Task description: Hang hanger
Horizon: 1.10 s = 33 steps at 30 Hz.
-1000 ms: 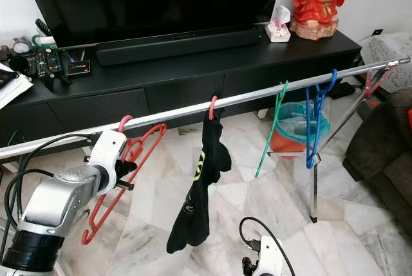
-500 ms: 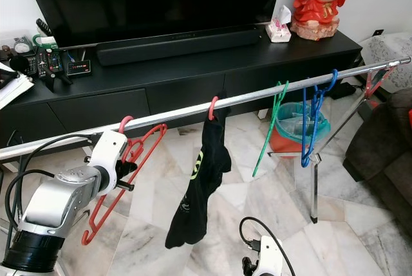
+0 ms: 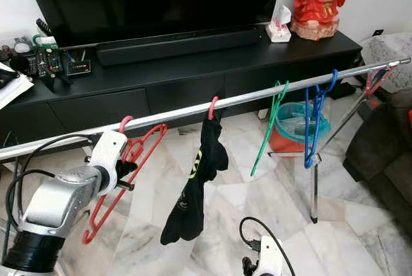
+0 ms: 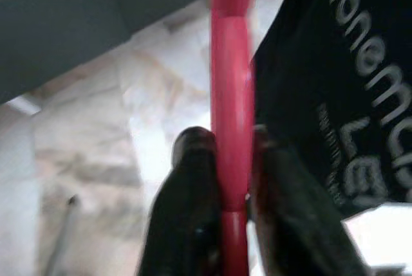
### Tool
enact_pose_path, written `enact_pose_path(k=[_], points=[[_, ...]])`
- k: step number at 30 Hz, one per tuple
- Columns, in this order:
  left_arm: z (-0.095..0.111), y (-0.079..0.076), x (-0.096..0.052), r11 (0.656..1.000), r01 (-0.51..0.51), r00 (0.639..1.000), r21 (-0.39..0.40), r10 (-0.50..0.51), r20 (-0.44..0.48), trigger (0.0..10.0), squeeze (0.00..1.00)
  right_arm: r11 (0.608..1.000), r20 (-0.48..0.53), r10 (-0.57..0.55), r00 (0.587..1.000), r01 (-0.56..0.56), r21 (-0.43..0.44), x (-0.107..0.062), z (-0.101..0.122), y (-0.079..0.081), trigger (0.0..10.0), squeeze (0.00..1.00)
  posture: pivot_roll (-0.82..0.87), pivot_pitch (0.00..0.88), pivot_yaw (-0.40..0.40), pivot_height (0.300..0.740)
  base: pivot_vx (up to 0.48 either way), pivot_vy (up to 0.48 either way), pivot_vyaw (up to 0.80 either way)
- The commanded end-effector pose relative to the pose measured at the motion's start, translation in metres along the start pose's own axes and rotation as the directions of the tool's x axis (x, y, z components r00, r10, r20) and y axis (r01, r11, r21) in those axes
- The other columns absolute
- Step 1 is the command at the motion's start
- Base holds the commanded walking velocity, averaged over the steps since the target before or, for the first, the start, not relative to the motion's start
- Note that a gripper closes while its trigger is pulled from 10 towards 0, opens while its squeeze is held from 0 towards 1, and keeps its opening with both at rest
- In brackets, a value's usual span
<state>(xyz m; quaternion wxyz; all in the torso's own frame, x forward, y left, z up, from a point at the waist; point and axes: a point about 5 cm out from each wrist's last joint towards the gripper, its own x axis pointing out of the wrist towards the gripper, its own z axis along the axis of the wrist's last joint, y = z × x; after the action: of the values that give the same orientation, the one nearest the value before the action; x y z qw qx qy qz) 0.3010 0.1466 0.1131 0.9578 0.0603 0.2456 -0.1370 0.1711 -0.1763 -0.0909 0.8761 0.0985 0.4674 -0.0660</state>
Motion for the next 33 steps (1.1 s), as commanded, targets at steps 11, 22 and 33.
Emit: enact_pose_path(k=[11,22,33], points=[[0.003,-0.001,0.005,1.000,0.000,0.997,-0.019,0.002,0.071,10.0,1.00,1.000,-0.009,-0.011,1.000,0.011,0.000,-0.001,-0.002,-0.003,10.0,0.00,0.15,0.068,-0.034,0.736,0.000,0.000,0.00],[0.015,0.003,-0.004,1.000,-0.009,0.993,-0.019,0.011,0.117,10.0,1.00,1.000,-0.009,-0.012,1.000,0.011,-0.003,-0.001,-0.002,-0.003,10.0,0.00,0.15,0.070,-0.037,0.736,0.000,0.000,0.00],[0.026,0.002,-0.034,0.999,0.051,0.990,-0.007,-0.049,0.132,10.0,1.00,1.000,-0.011,-0.008,1.000,0.008,-0.008,-0.001,-0.002,-0.003,10.0,0.00,0.16,0.069,-0.040,0.736,0.000,0.000,0.00]])
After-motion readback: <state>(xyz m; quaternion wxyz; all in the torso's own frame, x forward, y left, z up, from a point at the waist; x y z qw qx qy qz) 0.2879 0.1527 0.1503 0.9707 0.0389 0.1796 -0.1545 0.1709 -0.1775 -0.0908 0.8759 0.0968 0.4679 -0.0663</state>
